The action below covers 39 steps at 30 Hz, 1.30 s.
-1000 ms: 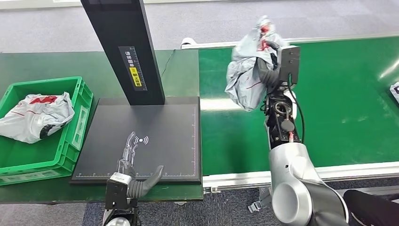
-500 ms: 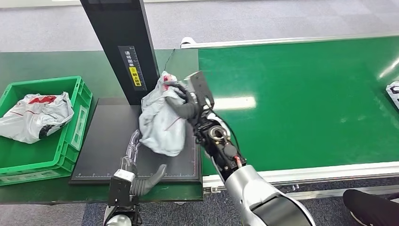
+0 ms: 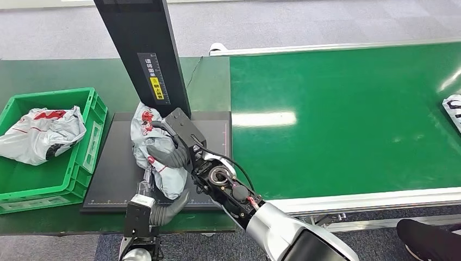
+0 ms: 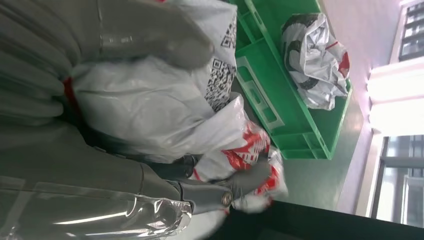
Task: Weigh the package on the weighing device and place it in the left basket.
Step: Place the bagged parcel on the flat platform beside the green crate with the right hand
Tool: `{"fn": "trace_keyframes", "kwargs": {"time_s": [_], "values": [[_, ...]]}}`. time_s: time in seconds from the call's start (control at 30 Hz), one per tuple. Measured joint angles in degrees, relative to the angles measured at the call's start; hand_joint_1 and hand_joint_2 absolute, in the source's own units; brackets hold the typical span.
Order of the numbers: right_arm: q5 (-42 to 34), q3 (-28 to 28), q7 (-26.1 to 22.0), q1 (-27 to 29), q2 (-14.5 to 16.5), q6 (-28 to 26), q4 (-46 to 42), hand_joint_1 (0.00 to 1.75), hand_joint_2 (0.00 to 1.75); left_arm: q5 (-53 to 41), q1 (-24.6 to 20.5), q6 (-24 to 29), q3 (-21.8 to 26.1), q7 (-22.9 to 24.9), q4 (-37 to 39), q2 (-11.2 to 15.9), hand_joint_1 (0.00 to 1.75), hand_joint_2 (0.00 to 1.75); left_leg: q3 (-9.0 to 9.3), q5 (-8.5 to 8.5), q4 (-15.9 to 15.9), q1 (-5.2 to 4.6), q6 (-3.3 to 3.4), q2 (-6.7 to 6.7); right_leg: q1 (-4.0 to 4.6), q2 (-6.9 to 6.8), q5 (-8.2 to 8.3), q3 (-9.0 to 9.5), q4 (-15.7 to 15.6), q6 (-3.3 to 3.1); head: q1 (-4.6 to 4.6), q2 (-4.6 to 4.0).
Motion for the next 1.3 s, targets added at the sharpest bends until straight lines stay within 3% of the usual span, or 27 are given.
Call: {"fn": "trace_keyframes", "kwargs": {"time_s": [0.17, 0.4, 0.9, 1.3], "values": [[-0.6, 0.1, -8.2, -0.2, -0.3, -3.7, 0.6, 0.00, 1.75, -0.1, 0.1, 0.0, 0.0, 0.1, -0.4, 0.0, 0.00, 1.75, 0.01, 0.00, 0.0, 0.00, 0.00, -0.01, -0.01, -0.01, 0.00, 0.02, 0.0, 0.00, 0.00, 0.00], [0.5, -7.2, -18.4, 2.0, -1.7, -0.8, -2.5, 0.00, 1.75, -0.1, 0.4, 0.1, 0.1, -0.3, -0.5, 0.0, 0.00, 1.75, 0.02, 0.00, 0.0, -0.01, 0.00, -0.03, -0.01, -0.01, 0.00, 0.04, 0.0, 0.00, -0.01, 0.01], [6.8, -16.0, -22.3, 9.5, -2.1, -0.1, -12.7, 0.00, 1.75, -0.9, 1.7, 0.8, 1.2, -0.7, -2.4, 0.0, 0.00, 1.75, 0.04, -0.01, 0.0, 0.00, 0.00, -0.02, 0.00, -0.01, -0.01, 0.05, 0.0, 0.00, 0.00, 0.01], [7.4, -18.1, -22.0, 11.0, -2.1, 0.1, -15.4, 0.00, 1.75, -0.9, 2.1, 0.8, 1.5, -0.8, -2.8, 0.0, 0.00, 1.75, 0.05, -0.02, 0.0, 0.00, 0.00, -0.02, 0.00, -0.01, 0.00, 0.05, 0.0, 0.00, 0.00, 0.01]]}}
